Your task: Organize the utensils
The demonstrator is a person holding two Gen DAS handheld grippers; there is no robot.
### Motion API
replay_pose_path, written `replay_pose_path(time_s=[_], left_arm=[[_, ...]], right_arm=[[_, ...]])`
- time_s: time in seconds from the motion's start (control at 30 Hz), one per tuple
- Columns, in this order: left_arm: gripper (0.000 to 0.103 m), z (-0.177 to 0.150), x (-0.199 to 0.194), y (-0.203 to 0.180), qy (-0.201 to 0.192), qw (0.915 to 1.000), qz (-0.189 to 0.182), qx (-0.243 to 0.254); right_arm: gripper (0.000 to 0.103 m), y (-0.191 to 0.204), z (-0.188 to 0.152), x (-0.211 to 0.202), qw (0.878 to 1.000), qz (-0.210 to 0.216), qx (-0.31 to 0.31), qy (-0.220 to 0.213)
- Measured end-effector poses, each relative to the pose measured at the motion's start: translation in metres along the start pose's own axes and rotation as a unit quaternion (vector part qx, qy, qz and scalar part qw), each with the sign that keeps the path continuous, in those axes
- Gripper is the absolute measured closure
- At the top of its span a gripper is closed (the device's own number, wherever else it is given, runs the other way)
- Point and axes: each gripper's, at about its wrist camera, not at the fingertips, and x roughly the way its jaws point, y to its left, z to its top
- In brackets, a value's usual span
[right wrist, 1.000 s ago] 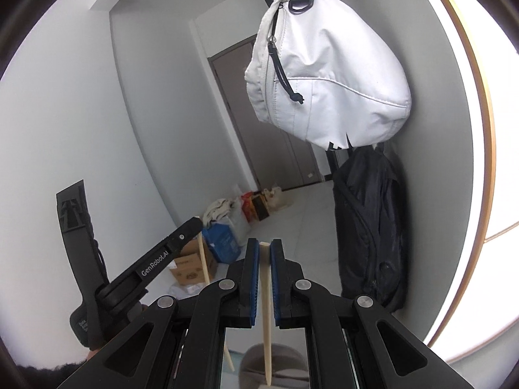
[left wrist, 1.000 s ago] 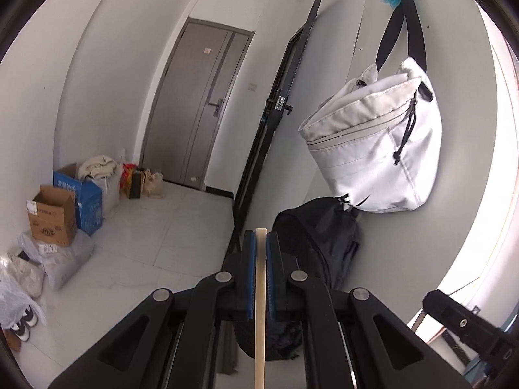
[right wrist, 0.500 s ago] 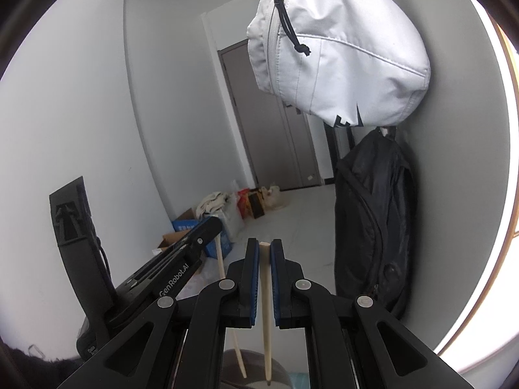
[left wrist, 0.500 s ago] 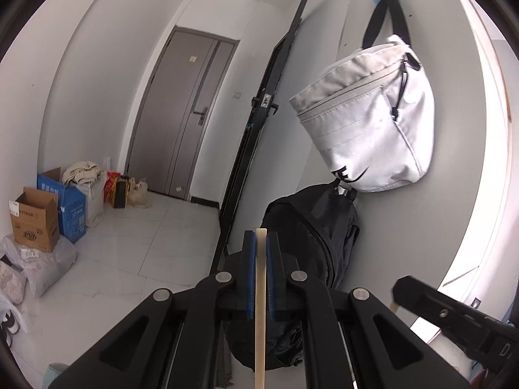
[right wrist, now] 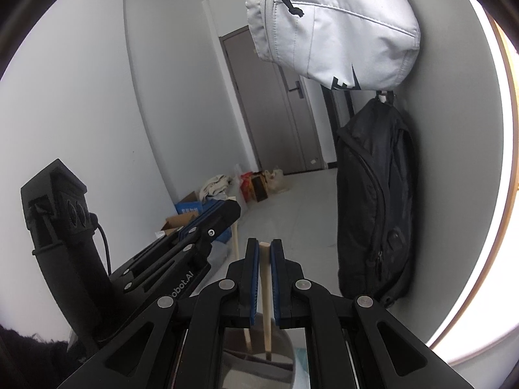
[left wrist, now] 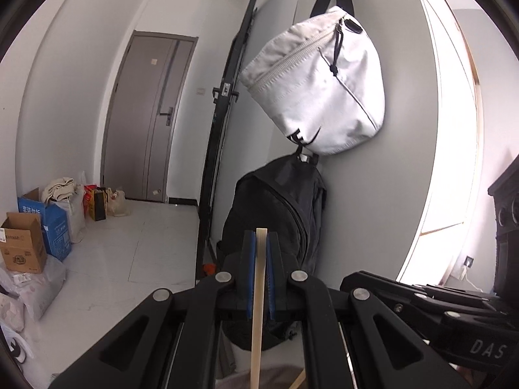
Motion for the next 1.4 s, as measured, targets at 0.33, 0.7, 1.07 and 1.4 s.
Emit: replay_pose_path(time_s=[0.33,0.7,1.07,1.4], left_arm=[[0.100,-0.003,-0.021,0.007,0.086,0.9946,-0.055,-0.017],[0.028,0.025,-0.048,0.017,0.147,0.9849,-0.047,-0.078],[0.027,0.033,-0.089,0.008,0.170,0.9788,-0.006,-0.114],[0.017,0.024,-0.136,0.014,0.177,0.9753,0.025,-0.130]], right_arm=[[0.097,-0.004,-0.019,-0.005,0.998,0.023,0.031,0.043],[0.078,-0.013,-0.022,-0.049,0.994,0.017,0.101,0.037],[0.039,0.025,-0.016,-0.110,0.997,0.024,0.071,0.011],[0.020,0.060,-0.036,-0.130,0.997,0.041,0.054,0.025]])
